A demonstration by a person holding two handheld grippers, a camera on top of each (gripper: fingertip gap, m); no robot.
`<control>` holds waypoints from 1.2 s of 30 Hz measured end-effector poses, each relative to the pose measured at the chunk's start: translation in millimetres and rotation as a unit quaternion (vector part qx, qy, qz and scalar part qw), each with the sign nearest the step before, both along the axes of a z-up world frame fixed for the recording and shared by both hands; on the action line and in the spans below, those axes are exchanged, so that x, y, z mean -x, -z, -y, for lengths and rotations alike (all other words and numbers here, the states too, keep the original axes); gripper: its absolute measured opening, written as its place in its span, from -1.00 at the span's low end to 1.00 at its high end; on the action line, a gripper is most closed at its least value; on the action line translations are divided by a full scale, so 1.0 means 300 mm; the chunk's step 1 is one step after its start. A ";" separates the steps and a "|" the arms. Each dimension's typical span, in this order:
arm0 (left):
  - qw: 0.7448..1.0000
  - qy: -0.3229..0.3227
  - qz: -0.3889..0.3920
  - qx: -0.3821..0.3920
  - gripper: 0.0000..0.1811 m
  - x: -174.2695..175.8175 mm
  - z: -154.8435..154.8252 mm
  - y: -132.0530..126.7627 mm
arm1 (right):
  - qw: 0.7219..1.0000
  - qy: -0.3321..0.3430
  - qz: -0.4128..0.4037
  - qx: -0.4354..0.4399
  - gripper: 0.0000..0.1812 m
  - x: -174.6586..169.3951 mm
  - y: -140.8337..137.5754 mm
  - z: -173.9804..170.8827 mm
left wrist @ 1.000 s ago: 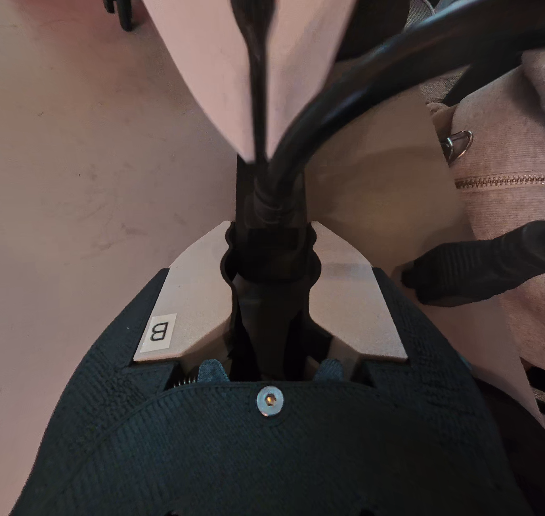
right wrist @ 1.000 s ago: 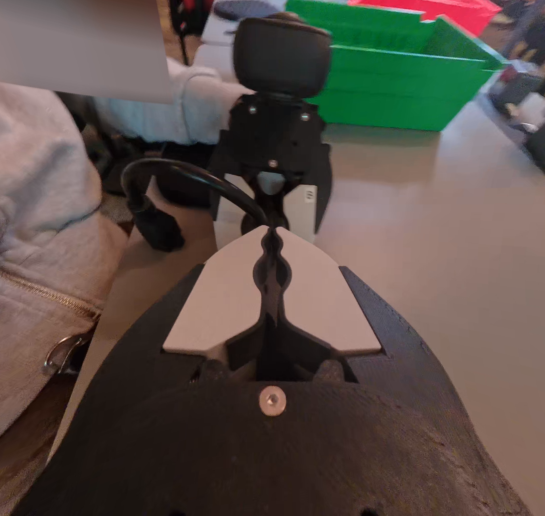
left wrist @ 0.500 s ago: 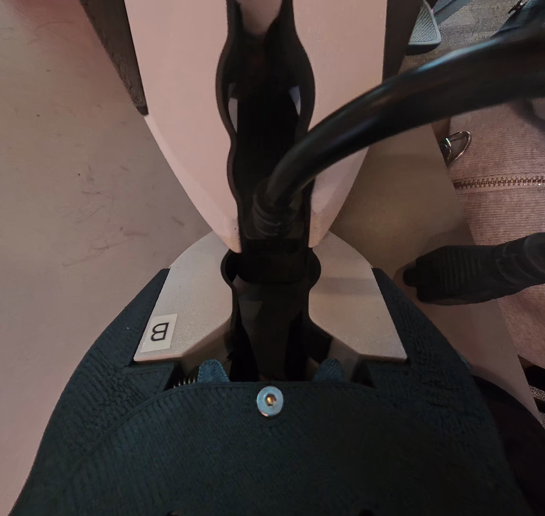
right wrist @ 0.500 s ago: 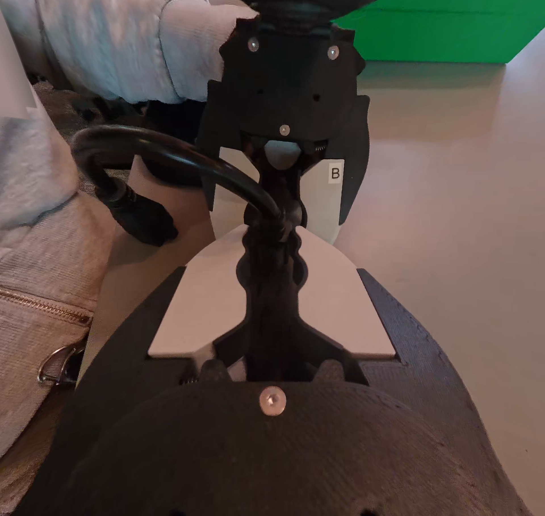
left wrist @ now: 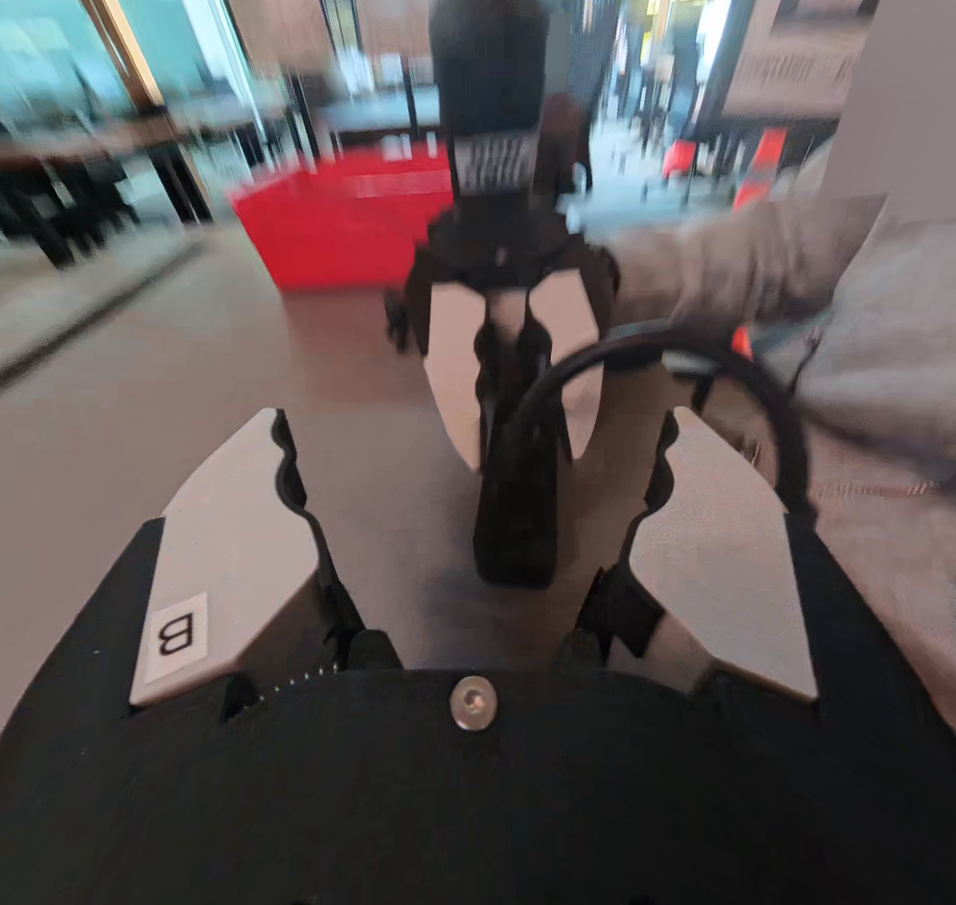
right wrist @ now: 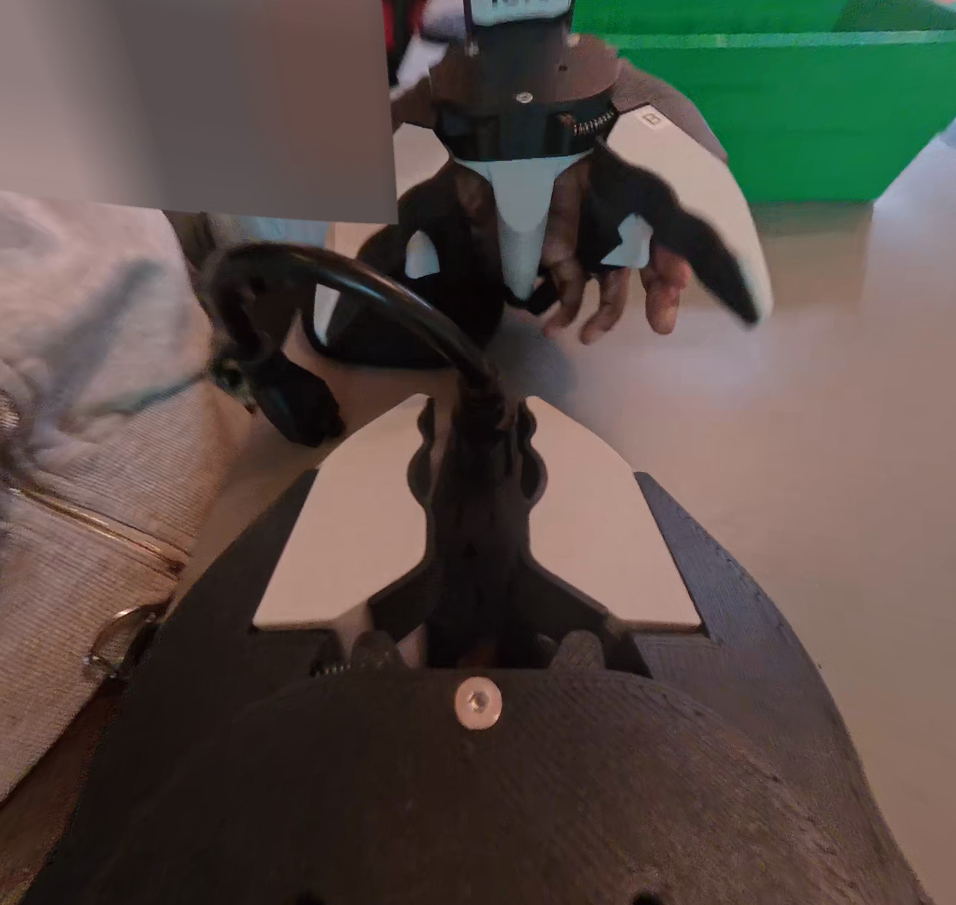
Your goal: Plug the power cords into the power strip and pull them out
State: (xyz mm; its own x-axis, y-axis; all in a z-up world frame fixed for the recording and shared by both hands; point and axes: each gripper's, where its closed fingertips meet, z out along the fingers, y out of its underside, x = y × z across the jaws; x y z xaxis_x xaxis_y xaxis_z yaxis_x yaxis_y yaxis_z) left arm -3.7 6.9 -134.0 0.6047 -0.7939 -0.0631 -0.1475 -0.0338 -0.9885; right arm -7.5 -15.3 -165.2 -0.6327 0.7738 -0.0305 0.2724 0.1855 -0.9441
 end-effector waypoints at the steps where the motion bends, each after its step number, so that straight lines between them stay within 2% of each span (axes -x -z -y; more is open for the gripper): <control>1: 0.998 -0.002 0.043 -0.043 0.42 0.013 0.010 -0.071 | 1.000 0.000 -0.017 0.026 -0.55 -0.005 -0.029 -0.007; 3: 0.984 -0.022 0.124 -0.126 0.39 0.064 0.030 -0.202 | 0.996 0.019 -0.050 0.072 -0.28 -0.004 -0.085 -0.037; 5: 0.956 -0.061 0.206 -0.202 0.38 0.143 0.049 -0.312 | 0.989 0.061 -0.091 0.100 0.12 0.011 -0.139 -0.077; 7: 0.922 -0.112 0.271 -0.252 0.32 0.233 0.061 -0.380 | 0.977 0.112 -0.152 0.101 0.53 0.027 -0.194 -0.120; 8: 0.909 -0.147 0.283 -0.268 0.28 0.277 0.057 -0.395 | 0.969 0.127 -0.190 0.091 0.61 0.025 -0.221 -0.133; 10: 0.893 -0.223 0.232 -0.313 0.17 0.327 0.051 -0.399 | 0.953 0.146 -0.262 0.053 0.61 0.008 -0.272 -0.149; 12: 0.881 -0.278 0.106 -0.368 0.07 0.319 0.049 -0.389 | 0.934 0.172 -0.314 0.011 0.61 -0.016 -0.324 -0.172; 14: 0.870 -0.312 -0.032 -0.381 -0.24 0.302 0.031 -0.349 | 0.910 0.195 -0.367 -0.009 0.61 -0.054 -0.384 -0.194; 15: 0.875 -0.305 -0.078 -0.368 -0.38 0.285 0.021 -0.318 | 0.897 0.206 -0.392 -0.009 0.61 -0.075 -0.412 -0.207; 17: 0.916 -0.231 -0.109 -0.308 -0.57 0.215 0.015 -0.227 | 0.878 0.216 -0.428 -0.001 0.61 -0.115 -0.453 -0.222; 19: 0.963 -0.151 -0.095 -0.204 -0.56 0.153 0.020 -0.129 | 0.875 0.209 -0.436 0.009 0.61 -0.135 -0.465 -0.222; 20: 0.976 -0.118 -0.088 -0.158 -0.54 0.129 0.030 -0.090 | 0.885 0.199 -0.421 0.012 0.58 -0.132 -0.453 -0.215; 21: 0.984 -0.092 -0.081 -0.126 -0.49 0.107 0.040 -0.066 | 0.906 0.174 -0.386 0.010 0.48 -0.123 -0.419 -0.193; 22: 0.991 -0.059 -0.080 -0.093 -0.44 0.077 0.055 -0.040 | 0.937 0.135 -0.321 0.005 0.22 -0.113 -0.360 -0.157; 24: 0.996 -0.014 -0.090 -0.017 -0.42 0.030 0.075 0.013 | 0.985 0.092 -0.145 -0.014 -0.66 -0.102 -0.220 -0.117; 25: 0.995 -0.009 -0.096 0.005 -0.40 0.014 0.073 0.028 | 0.994 0.081 -0.070 -0.024 -0.74 -0.099 -0.163 -0.100; 27: 0.994 0.017 -0.106 0.030 -0.37 -0.025 0.079 0.044 | 0.995 0.067 0.057 -0.050 -0.68 -0.101 -0.064 -0.064; 28: 0.993 0.025 -0.114 0.033 -0.37 -0.041 0.076 0.047 | 0.990 0.070 0.098 -0.073 -0.70 -0.098 -0.030 -0.057; 30: 0.991 0.032 -0.127 0.027 -0.37 -0.063 0.060 0.047 | 0.978 0.059 0.157 -0.127 -0.61 -0.103 0.017 -0.032; 33: 0.988 0.047 -0.140 0.032 -0.39 -0.094 0.045 0.068 | 0.951 0.061 0.234 -0.195 -0.24 -0.103 0.075 -0.033; 34: 0.988 0.051 -0.139 0.034 -0.47 -0.104 0.041 0.076 | 0.945 0.066 0.245 -0.207 -0.17 -0.092 0.094 -0.040; 36: 0.992 0.042 -0.115 0.033 -0.66 -0.116 0.026 0.077 | 0.937 0.072 0.272 -0.208 -0.20 -0.074 0.156 -0.048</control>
